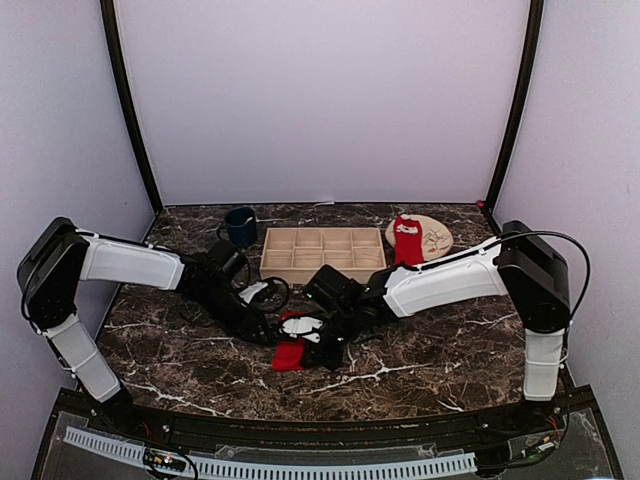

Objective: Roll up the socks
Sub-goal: Roll the sock at the center of the board.

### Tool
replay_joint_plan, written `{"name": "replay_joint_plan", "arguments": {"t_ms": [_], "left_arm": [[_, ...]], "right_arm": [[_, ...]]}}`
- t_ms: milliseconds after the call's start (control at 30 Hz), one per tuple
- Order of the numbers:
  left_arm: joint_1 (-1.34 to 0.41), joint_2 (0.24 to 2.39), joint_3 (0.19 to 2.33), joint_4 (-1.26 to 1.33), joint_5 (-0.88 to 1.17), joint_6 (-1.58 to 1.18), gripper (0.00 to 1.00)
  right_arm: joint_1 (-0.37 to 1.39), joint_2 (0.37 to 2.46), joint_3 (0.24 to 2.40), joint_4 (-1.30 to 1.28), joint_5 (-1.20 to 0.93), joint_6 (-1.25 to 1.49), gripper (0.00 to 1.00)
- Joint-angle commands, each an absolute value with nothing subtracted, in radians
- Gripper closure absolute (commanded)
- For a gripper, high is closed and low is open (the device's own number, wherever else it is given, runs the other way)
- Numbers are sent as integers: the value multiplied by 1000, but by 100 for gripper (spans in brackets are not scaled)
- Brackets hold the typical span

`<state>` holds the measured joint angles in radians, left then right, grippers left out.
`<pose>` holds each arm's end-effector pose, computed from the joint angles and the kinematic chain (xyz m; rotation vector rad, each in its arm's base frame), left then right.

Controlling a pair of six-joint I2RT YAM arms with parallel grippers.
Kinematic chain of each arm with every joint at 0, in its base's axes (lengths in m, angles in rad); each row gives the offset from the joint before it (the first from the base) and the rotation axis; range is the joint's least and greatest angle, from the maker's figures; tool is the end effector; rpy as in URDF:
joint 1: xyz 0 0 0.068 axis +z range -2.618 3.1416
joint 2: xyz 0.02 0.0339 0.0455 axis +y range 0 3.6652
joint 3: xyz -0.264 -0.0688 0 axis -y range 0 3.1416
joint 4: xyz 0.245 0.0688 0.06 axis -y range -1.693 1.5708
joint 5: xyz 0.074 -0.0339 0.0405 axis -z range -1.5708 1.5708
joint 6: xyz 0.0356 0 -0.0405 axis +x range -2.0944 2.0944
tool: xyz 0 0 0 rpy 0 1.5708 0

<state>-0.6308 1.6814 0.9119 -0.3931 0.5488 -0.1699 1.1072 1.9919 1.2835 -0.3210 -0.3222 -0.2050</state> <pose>0.2380 -0.1968 0.1527 0.8057 2.7133 -0.9605 0.1726 0.3705 0.1482 -1.7450 2.0668 0.7221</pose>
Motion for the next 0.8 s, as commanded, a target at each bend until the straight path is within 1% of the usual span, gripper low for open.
{"name": "replay_joint_plan", "arguments": {"t_ms": [0, 333, 567, 767], "left_arm": [[-624, 1587, 862, -322, 450, -208, 60], [-635, 1406, 709, -182, 331, -283, 60], [-769, 1269, 622, -109, 151, -281, 61], [-870, 1223, 558, -32, 142, -232, 61]], "right_arm": [[1083, 2018, 1327, -367, -411, -134, 95], [1048, 2085, 1389, -433, -524, -111, 95], [1012, 2108, 1430, -482, -613, -94, 95], [987, 2132, 1431, -496, -669, -62, 95]]}}
